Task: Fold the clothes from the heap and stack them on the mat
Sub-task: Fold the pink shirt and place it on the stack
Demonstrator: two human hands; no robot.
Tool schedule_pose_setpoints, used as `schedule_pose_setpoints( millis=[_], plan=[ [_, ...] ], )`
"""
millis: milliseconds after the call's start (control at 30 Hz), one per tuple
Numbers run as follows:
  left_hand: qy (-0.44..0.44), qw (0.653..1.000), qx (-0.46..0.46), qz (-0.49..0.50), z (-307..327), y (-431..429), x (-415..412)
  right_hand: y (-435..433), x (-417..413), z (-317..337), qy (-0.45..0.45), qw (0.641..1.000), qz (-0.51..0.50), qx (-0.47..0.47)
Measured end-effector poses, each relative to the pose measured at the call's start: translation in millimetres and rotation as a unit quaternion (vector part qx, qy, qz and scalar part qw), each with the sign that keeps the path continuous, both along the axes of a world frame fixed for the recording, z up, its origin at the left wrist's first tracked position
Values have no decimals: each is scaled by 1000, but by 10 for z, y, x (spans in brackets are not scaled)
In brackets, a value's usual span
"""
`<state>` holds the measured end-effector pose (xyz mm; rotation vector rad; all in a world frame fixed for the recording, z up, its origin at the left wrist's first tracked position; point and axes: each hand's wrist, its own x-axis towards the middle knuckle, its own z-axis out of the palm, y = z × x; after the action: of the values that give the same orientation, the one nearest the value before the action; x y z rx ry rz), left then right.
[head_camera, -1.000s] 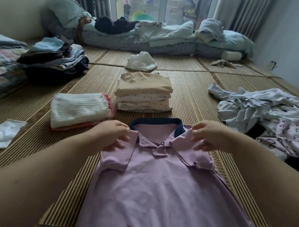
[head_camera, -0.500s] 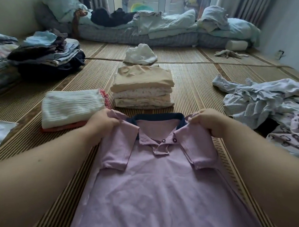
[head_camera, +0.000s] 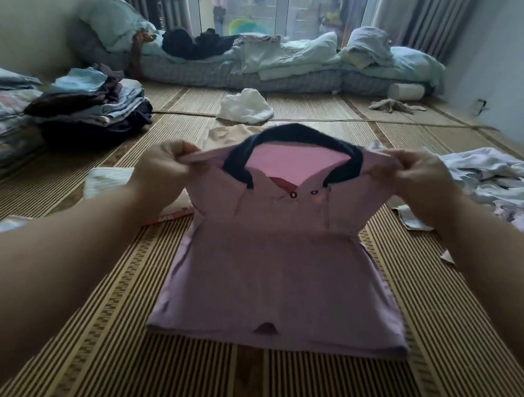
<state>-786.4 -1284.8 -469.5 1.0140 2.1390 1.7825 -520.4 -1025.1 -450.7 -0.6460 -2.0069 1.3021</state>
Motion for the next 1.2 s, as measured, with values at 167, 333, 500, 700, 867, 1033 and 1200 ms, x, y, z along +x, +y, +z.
schedule_pose_setpoints(
  millis=[167, 333, 500, 700, 867, 1033, 1200],
  plan=[
    [167, 974, -130, -84, -379, -725, 492, -477, 724, -442, -133, 967, -9, 219],
    [284, 885, -320, -183, -696, -1123, 736, -847, 1116, -963, -378, 890, 122, 225],
    [264, 856, -414, -163, -510, -917, 703, -1096, 943, -797, -300, 937, 3, 178],
    [341, 773, -508, -165, -793, -252, 639, -1723, 99, -1008, -432, 896, -43, 98],
    [275, 744, -588, -159, -941, -270, 532, -1382, 7, -1347, -515, 835, -4, 193],
    [374, 679, -606, -178, -688, -420, 1000, -655, -72, -1201, -553, 771, 137, 285],
    [406, 676, -565, -242, -561, -596, 1779, -266, -222, -927, -583, 662, 185, 433]
  ],
)
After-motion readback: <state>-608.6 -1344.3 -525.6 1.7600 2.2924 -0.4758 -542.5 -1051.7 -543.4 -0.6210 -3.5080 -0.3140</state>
